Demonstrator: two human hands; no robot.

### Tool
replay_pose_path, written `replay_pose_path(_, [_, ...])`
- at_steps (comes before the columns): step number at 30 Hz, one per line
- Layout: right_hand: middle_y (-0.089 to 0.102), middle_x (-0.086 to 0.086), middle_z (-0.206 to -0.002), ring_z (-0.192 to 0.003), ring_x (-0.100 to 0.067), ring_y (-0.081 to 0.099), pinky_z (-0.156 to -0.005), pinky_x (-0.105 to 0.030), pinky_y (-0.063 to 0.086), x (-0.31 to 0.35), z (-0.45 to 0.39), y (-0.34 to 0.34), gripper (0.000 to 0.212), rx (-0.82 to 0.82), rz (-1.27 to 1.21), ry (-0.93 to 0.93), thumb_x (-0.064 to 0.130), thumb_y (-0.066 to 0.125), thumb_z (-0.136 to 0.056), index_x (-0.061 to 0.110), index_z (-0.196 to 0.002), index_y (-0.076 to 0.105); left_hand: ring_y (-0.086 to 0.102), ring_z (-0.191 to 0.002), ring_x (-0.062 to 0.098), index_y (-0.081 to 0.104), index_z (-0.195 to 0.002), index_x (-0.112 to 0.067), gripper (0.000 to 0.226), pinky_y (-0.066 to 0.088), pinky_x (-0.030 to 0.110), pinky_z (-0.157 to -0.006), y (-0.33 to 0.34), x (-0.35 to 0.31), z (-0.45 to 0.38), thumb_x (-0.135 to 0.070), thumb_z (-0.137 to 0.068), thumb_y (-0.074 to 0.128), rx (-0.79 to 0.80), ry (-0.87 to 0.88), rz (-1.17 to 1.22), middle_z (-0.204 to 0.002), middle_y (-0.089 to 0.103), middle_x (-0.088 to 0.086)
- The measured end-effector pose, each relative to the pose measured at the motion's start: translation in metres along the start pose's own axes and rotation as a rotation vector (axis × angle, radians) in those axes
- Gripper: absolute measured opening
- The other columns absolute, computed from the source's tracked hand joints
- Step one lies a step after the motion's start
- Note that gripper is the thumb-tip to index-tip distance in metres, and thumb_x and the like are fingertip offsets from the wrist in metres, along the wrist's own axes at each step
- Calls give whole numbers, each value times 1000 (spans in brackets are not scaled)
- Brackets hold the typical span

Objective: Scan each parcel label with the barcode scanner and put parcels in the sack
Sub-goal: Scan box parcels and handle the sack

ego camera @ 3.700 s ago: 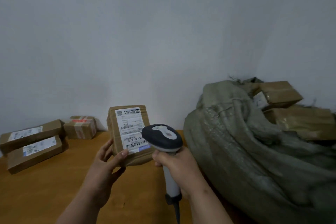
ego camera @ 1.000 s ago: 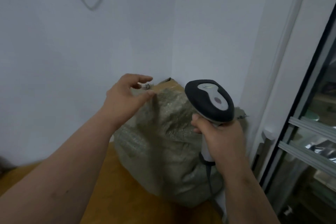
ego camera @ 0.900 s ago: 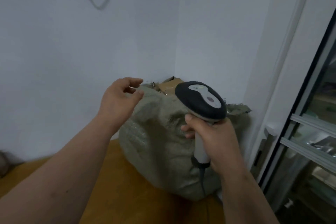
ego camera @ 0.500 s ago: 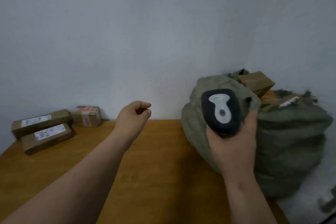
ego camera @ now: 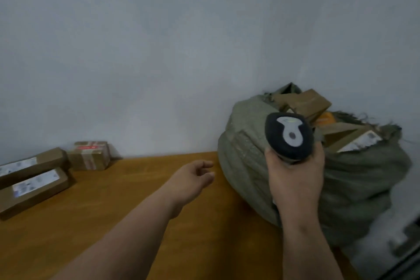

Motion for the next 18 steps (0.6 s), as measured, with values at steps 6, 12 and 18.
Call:
replay_pose_path(6, [56, -7, -131, -105, -2, 56, -82, -8, 52, -27, -3, -75, 79, -167, 0, -11, 4, 80, -78, 7, -145, 37, 56, -122, 14, 42, -147, -33, 53, 46, 37, -102, 98, -9, -19, -32, -98, 60, 248, -29, -6, -139, 54, -3])
replay_pose_path(12, [58, -2, -109, -83, 16, 59, -68, 0, 43, -20, 3, -139, 51, -259, -3, -112, -2, 76, -81, 27, -116, 53, 42, -138, 21, 39, -150, -33, 54, 36, 44, -115, 149, -20, -23, -25, -100, 57, 241, -16, 80, -150, 43, -4])
replay_pose_path(18, [64, 19, -106, -96, 8, 62, -67, 1, 45, -37, 0, -69, 52, 294, -127, 123, 10, 78, -81, 28, -124, 54, 51, -123, 18, 46, -144, -29, 47, 42, 35, -99, 120, -10, -29, -19, -99, 57, 36, -23, 88, -138, 54, -2])
Point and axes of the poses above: each hand's wrist, its own z-axis away from the middle knuckle, its own y-axis out of the palm, x = y × z, the point moved 6 cm from there along -z, towards the middle knuckle
